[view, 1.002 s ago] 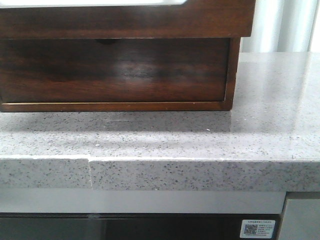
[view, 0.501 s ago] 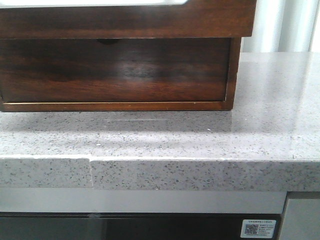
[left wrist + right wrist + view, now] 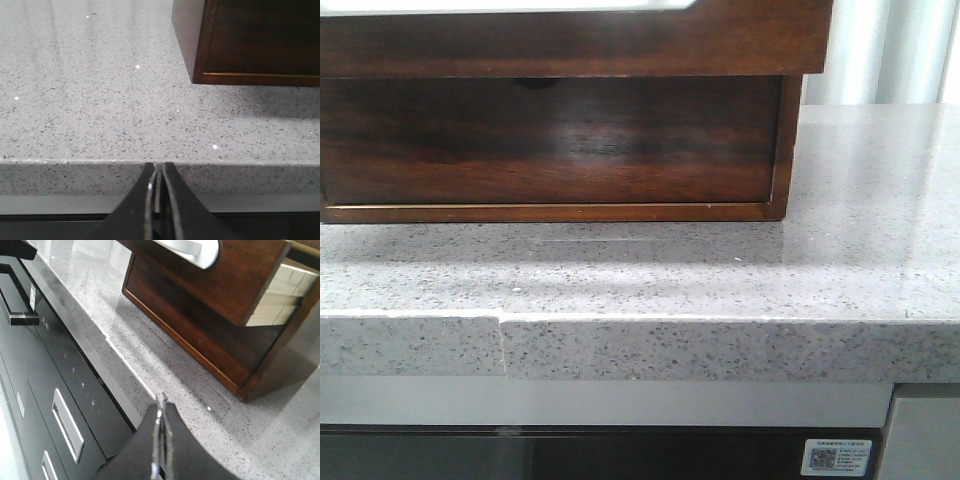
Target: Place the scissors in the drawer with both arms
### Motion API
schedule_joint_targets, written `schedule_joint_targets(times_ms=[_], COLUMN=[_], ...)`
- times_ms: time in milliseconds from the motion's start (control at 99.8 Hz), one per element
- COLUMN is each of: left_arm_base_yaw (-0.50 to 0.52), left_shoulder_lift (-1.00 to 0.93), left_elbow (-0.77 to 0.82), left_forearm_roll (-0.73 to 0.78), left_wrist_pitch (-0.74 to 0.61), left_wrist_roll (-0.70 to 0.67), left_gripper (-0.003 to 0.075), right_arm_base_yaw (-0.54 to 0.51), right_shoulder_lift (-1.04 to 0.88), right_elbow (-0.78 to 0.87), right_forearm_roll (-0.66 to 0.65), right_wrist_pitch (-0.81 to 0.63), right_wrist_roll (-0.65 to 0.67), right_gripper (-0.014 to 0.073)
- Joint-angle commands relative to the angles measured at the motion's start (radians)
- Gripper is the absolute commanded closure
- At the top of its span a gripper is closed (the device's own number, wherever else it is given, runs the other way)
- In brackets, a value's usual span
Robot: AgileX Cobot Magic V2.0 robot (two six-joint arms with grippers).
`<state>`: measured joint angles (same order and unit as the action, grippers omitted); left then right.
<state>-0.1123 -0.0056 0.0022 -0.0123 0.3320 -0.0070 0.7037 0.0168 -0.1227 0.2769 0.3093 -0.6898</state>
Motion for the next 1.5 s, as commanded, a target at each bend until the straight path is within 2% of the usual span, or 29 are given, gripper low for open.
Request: schedule_joint_targets(times_ms=[0,40,110,180,260,351,481,541,731,922,1062,1232,1493], left_arm_base_yaw=[0.001,0.001,0.001,0.001,0.001,0.001,0.001,0.001,0.001,0.001,0.001,0.001,0.001], left_shoulder_lift=[-0.031,-0.031,-0.031,-0.031,-0.031,-0.031,-0.031,-0.031,-0.031,-0.031,-0.031,-0.031,-0.031], left_elbow=[0.023,0.023,0.023,0.023,0.023,0.023,0.023,0.023,0.023,0.023,0.023,0.023,0.023], left_forearm_roll=[0.001,0.001,0.001,0.001,0.001,0.001,0.001,0.001,0.001,0.001,0.001,0.001,0.001], left_wrist_pitch=[-0.030,-0.030,-0.030,-0.030,-0.030,-0.030,-0.030,-0.030,-0.030,-0.030,-0.030,-0.030,-0.030], left_wrist_roll=[-0.013,-0.013,-0.013,-0.013,-0.013,-0.013,-0.013,-0.013,-0.013,-0.013,-0.013,-0.013,-0.013], left_gripper=[0.0739,0.0739,0.0739,0.0738,0.0739,0.0739,0.0739,0.0738,0.0739,0.0739,0.0739,0.0739,0.0739], right_arm_base_yaw=[-0.020,-0.041,-0.089,-0.154,-0.224,-0.309,-0.467,-0.526,-0.702,-0.799,-0.849,-0.858,-0.858], right_shoulder_lift=[0.010,0.010,0.010,0.010,0.010,0.010,0.010,0.010,0.008,-0.047,-0.047,-0.047,-0.047], right_elbow=[-0.022,-0.022,-0.015,-0.008,0.009,0.040,0.115,0.144,0.148,0.148,0.150,0.150,0.150], right_forearm_roll=[-0.003,-0.003,-0.051,-0.196,-0.346,-0.451,-0.462,-0.464,-0.470,-0.465,-0.335,-0.343,-0.343], right_wrist_pitch=[-0.098,-0.100,-0.115,-0.139,-0.184,-0.309,-0.564,-0.630,-0.540,-0.245,-0.139,-0.032,-0.008], right_wrist_roll=[0.018,0.070,0.257,0.493,0.668,0.770,0.849,0.881,0.901,0.893,0.709,0.707,0.707], right_gripper=[0.0665,0.0665,0.0665,0.0665,0.0665,0.0665,0.0665,0.0665,0.0665,0.0665,0.0665,0.0665,0.0665])
